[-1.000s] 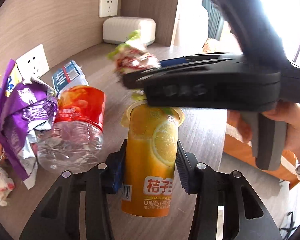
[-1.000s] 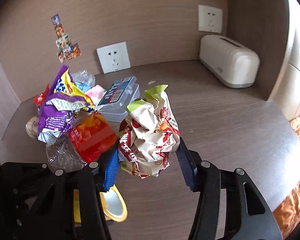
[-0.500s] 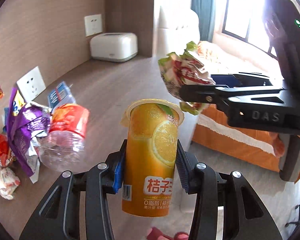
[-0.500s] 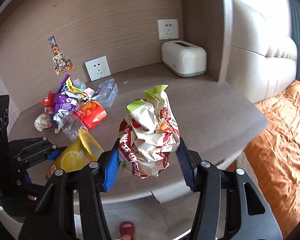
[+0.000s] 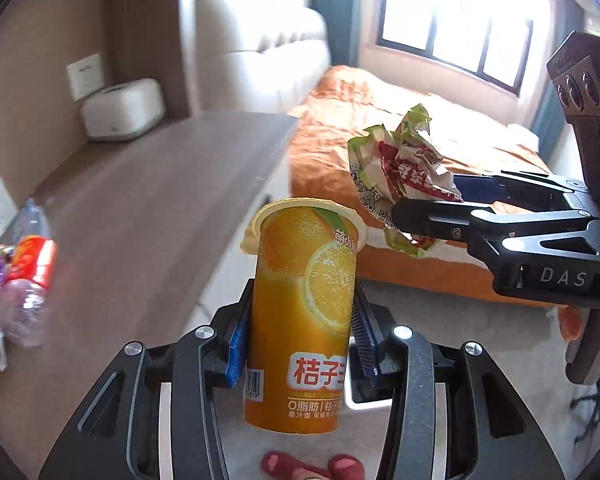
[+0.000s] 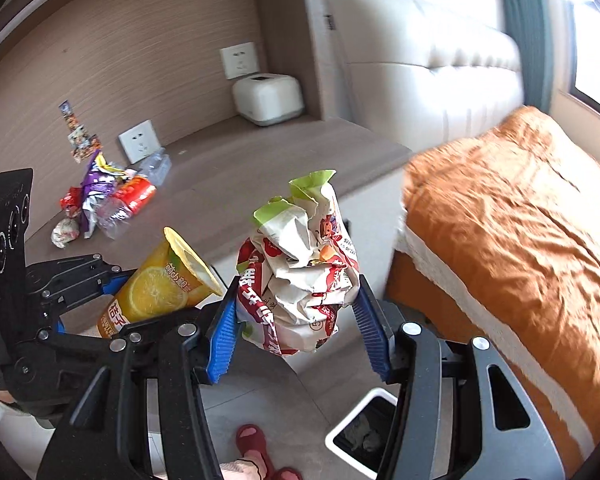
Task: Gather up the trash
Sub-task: 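Carry cup and wrapper over the white bin and open both tools to drop them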
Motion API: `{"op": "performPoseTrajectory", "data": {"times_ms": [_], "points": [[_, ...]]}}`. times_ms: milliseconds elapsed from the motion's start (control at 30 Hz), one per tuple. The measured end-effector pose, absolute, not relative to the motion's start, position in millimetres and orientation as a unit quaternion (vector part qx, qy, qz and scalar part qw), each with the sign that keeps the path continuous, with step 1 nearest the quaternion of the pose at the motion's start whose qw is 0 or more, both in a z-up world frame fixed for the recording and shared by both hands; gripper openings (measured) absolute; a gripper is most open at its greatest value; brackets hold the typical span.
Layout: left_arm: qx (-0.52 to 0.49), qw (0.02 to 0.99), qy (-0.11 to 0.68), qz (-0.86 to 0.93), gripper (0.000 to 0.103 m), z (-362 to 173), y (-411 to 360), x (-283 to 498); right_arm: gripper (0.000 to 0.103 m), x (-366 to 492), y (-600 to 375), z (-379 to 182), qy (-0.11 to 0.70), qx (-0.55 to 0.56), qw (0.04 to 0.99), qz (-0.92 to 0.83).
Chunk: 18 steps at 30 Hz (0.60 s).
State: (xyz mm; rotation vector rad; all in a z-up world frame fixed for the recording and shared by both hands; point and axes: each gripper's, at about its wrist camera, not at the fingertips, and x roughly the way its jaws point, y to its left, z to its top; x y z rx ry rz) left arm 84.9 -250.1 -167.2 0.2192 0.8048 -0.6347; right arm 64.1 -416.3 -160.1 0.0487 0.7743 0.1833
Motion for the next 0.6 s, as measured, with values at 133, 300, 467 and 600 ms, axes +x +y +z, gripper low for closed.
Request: {"op": "performPoseTrajectory", "data": {"times_ms": [133, 300, 467, 600], "points": [[0.124, 0.845, 0.394, -0.339, 0.044, -190.3, -283.4, 69.4, 0.055, 35.0, -446.5, -179.1, 0.393, 0.047, 0.917, 0.043], [0.142, 0.814, 0.413, -0.383, 0.044, -229.4, -322.3, 56.8, 0.055, 2.4, -477.0, -212.7, 0.42, 0.071, 0.905, -0.008], [0.158, 0.782, 0.43, -0.422, 0.044, -277.4, -359.8, 50.2, 0.056, -16.0, -500.3, -249.0, 0.442, 0.091, 0.891, -0.04], [0.17, 0.757, 0.445, -0.447, 0.044, -329.7, -383.2, 47.7, 0.056, -20.7, -518.9, -295.2, 0.465, 0.106, 0.877, -0.056]]}}
